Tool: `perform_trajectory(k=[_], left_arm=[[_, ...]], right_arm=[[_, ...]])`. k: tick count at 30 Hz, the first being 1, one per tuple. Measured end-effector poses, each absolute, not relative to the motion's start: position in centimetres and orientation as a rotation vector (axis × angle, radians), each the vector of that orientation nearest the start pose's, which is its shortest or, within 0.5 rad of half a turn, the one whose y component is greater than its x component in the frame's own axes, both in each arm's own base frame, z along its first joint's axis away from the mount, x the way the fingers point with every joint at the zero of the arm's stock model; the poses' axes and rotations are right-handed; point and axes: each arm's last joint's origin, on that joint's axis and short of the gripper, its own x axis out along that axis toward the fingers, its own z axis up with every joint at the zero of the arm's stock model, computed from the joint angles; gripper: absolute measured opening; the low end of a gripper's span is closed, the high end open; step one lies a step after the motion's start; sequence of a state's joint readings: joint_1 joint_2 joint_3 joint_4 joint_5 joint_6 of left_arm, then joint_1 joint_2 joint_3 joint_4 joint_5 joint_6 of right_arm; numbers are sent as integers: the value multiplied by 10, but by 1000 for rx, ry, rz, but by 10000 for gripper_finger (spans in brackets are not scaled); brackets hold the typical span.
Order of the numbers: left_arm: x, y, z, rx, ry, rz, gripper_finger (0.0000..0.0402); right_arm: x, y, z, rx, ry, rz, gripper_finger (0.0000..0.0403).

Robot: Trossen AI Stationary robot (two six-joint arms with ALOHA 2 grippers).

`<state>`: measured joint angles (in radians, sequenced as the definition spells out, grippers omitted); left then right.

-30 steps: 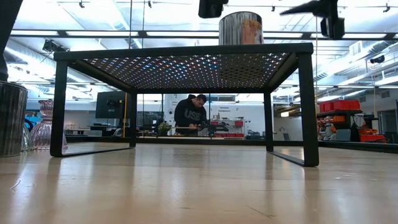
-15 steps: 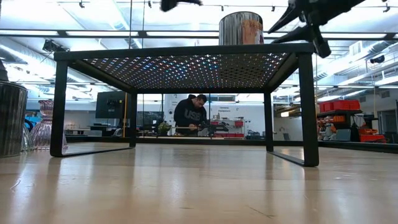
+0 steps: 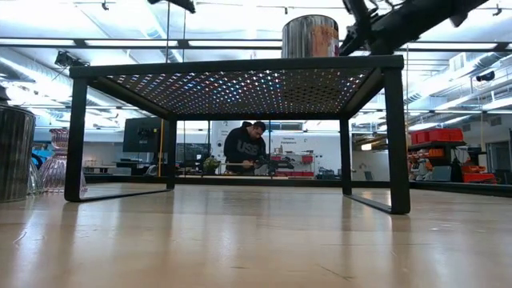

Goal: Pick & Place candle stick holders
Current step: Adjust the shelf

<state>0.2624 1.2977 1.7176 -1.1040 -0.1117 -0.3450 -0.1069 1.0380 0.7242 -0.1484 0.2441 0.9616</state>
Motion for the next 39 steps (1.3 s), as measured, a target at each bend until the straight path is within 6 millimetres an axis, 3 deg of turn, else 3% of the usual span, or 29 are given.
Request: perform_trajectory(k=[4, 8, 18, 25, 32, 39], left_arm=[[197, 65, 454, -374, 614, 519, 295], [186, 70, 437, -400, 654, 573, 295], [165, 63, 336, -592, 796, 592, 295], [157, 58, 282, -695, 879, 634, 295], [156, 51, 260, -778, 960, 620, 295], [160, 36, 256, -853, 987, 596, 295]], right_arm=[[227, -40, 264, 914, 275, -547, 105], [230, -48, 265, 914, 249, -525, 105], [228, -51, 281, 890, 121, -474, 105], [225, -50, 286, 889, 96, -464, 105], [222, -50, 289, 890, 81, -457, 105], [218, -48, 294, 893, 59, -442, 105]])
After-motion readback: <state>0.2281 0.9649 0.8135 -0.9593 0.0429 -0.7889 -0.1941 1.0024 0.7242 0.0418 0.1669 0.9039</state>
